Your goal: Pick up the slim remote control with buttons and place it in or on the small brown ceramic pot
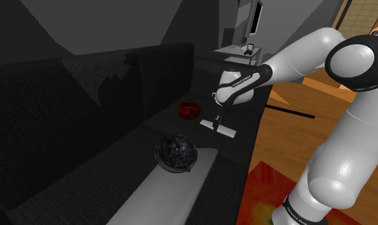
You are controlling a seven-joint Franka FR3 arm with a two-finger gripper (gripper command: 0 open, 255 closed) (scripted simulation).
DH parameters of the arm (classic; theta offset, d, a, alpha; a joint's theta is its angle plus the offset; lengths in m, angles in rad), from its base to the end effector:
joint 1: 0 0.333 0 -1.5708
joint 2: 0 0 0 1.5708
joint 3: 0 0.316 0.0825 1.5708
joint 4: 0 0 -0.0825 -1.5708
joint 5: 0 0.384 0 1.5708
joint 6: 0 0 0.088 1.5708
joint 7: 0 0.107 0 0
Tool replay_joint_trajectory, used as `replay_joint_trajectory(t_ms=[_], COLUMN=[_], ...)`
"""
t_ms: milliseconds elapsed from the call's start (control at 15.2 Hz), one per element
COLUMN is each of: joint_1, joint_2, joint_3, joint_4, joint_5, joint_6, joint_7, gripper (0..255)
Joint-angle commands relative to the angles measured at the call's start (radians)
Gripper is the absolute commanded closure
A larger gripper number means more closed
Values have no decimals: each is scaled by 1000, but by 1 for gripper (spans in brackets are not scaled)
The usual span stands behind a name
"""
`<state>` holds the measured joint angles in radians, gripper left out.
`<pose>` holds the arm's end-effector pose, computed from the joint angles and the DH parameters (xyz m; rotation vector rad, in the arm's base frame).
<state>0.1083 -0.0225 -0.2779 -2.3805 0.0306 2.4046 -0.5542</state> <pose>0.4906 -0.0838 0.3338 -3.0799 -0.5642 -0.0820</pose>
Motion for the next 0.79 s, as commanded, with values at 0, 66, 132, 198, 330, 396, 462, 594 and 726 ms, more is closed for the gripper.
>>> replay_joint_trajectory(t_ms=[0,66,132,198,330,396,462,594,726], joint_1=[0,0,-1,-1,-1,-1,-2,-2,-2], joint_2=[-16,-26,-35,-43,-60,-68,-76,-91,-105], joint_3=[0,0,1,1,2,3,3,5,6], joint_4=[9,14,20,25,37,43,49,62,77], joint_5=[-7,-11,-15,-18,-25,-28,-31,-36,-40], joint_6=[-25,-39,-53,-66,-94,-108,-122,-150,-177], joint_7=[6,9,12,15,20,22,25,29,33], gripper=[255,255,255,255,255,255,255,255,255])
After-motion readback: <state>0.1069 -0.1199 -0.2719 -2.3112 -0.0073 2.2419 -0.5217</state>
